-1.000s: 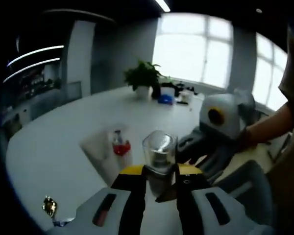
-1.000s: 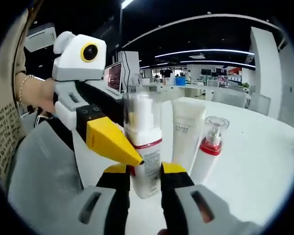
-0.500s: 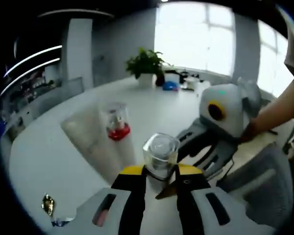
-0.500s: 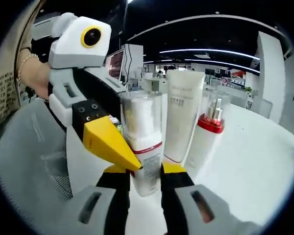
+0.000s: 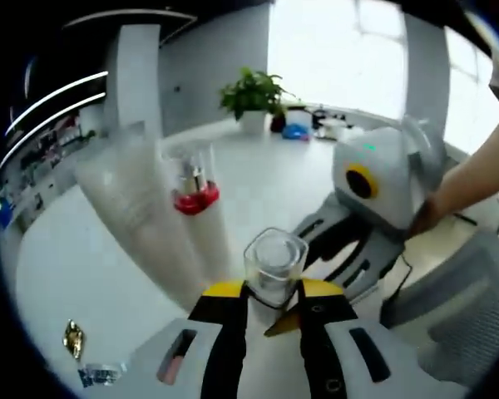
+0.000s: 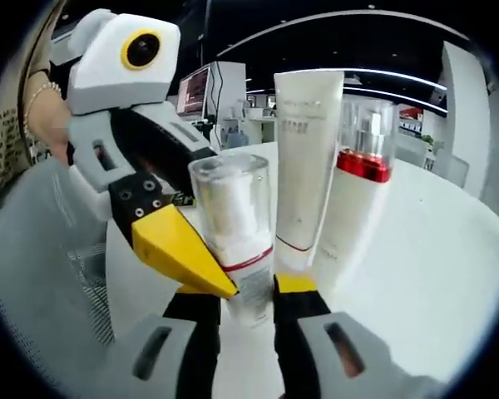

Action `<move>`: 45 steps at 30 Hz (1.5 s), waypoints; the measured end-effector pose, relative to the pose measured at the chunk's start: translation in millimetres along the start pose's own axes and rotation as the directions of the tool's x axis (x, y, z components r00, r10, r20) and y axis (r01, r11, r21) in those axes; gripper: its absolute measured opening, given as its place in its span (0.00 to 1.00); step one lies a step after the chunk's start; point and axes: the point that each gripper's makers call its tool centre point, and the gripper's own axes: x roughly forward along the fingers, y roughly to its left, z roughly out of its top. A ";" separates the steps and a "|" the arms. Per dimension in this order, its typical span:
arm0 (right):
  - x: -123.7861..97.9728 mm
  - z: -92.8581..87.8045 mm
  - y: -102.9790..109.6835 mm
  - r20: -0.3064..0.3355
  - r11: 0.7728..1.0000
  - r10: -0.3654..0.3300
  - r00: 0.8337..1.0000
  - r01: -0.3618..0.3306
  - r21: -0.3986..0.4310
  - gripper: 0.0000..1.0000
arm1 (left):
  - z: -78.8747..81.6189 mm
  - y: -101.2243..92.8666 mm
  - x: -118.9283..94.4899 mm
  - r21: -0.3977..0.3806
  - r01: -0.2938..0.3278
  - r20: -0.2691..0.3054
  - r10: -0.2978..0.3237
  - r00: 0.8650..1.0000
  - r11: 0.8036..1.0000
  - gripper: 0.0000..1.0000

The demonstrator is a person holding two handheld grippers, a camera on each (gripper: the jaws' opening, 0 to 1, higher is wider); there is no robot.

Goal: Arrange the skincare products in the storage area until every visible bottle or jar stands upright without overlapping.

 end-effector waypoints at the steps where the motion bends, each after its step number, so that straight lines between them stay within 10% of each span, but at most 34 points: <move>1: 0.6 -1.7 0.2 -0.006 1.000 0.005 1.000 -0.005 0.009 0.23 | -0.9 0.0 0.6 -0.003 0.000 -0.002 0.000 1.000 1.000 0.19; 45: 11.3 -5.4 -37.1 -0.014 0.993 0.110 0.994 -0.109 0.045 0.25 | 11.4 25.5 32.3 -0.018 -0.076 0.022 0.076 0.997 0.997 0.20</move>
